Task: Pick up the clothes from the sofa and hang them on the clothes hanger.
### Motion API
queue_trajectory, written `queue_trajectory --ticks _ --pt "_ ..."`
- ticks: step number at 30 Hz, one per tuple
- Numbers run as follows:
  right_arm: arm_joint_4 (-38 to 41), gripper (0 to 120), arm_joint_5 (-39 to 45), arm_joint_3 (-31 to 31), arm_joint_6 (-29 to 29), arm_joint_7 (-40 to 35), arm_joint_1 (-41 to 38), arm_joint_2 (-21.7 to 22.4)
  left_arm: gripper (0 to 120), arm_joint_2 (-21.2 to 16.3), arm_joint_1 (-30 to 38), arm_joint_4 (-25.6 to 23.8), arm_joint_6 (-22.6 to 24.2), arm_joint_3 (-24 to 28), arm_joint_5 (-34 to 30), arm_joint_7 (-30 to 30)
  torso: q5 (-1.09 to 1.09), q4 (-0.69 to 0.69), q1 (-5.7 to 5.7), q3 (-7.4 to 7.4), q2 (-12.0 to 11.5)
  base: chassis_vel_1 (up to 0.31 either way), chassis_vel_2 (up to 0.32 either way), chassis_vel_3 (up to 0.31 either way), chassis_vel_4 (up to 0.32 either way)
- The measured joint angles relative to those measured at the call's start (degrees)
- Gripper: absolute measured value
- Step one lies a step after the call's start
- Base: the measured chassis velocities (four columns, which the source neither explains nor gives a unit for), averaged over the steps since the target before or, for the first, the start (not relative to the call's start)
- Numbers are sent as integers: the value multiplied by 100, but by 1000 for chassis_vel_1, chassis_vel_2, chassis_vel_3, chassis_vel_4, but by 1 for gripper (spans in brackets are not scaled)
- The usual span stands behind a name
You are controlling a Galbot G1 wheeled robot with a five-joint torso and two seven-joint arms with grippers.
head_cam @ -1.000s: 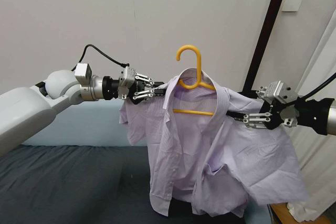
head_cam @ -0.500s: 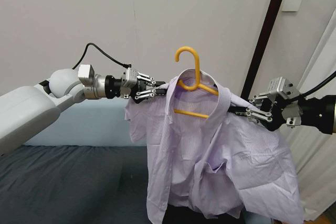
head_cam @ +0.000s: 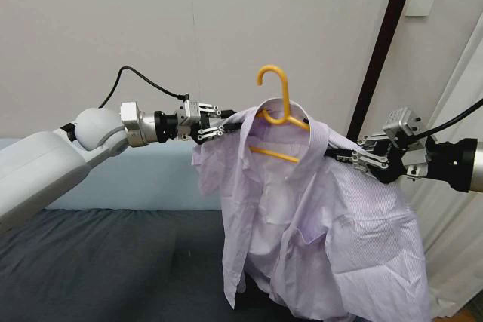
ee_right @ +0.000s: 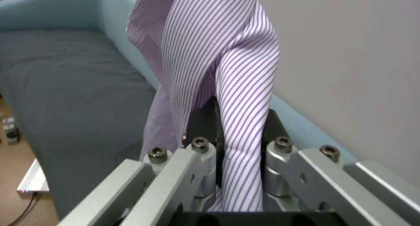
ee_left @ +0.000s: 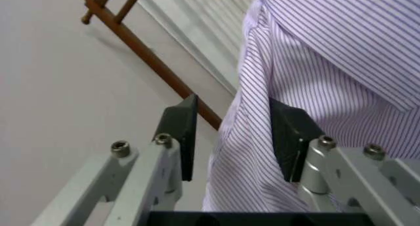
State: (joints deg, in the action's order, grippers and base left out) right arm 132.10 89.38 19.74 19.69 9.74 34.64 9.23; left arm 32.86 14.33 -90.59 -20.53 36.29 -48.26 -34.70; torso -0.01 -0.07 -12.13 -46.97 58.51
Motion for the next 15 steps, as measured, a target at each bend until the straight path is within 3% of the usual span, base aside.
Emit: queue_trajectory --ticks 7,15 --pt "132 8 569 -6 573 -1315 -122 -329 70 -128 -709 -346 23 -803 201 579 2 1 0 0 0 0 0 0 0" --pt "251 8 1174 24 795 -2491 -207 -573 96 -110 -2209 -1375 247 -1725 -185 1370 0 3 0 0 0 0 0 0 0"
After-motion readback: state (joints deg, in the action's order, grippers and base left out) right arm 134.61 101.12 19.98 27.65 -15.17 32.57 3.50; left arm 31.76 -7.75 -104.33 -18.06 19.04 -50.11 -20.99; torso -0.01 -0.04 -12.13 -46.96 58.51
